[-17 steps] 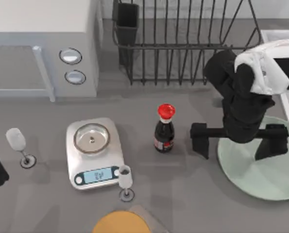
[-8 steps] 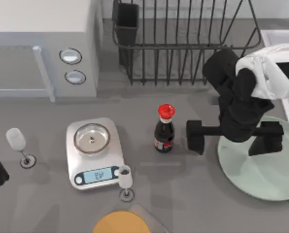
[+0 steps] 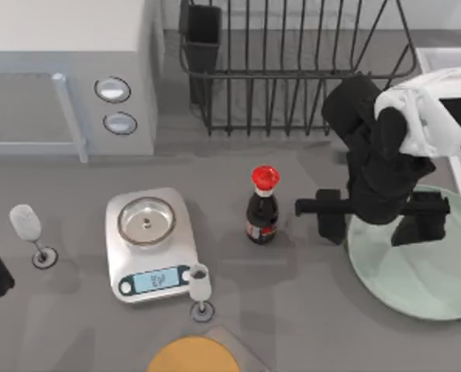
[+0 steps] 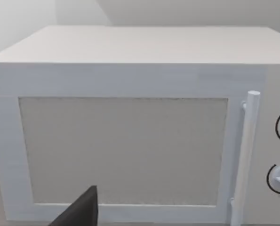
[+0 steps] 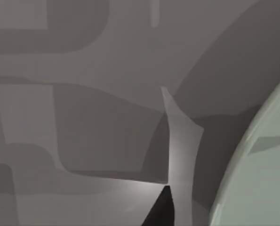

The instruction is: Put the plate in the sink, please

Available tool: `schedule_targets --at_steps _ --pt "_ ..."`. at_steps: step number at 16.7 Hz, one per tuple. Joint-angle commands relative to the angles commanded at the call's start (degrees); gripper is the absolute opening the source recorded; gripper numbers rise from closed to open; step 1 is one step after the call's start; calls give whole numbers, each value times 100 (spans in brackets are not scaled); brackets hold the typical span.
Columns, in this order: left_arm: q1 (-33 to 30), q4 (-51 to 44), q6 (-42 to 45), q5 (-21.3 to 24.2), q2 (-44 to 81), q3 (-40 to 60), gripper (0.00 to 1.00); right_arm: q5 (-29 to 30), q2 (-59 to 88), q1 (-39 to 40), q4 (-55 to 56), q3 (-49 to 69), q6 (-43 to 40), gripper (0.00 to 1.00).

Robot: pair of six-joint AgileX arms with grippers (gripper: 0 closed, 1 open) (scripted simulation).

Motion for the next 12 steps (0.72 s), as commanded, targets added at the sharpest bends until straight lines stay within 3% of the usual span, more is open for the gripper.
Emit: schedule_targets --at_steps 4,12 --pt "0 0 0 0 0 0 100 0 0 0 0 0 0 2" --pt "0 0 0 0 0 0 100 0 0 0 0 0 0 0"
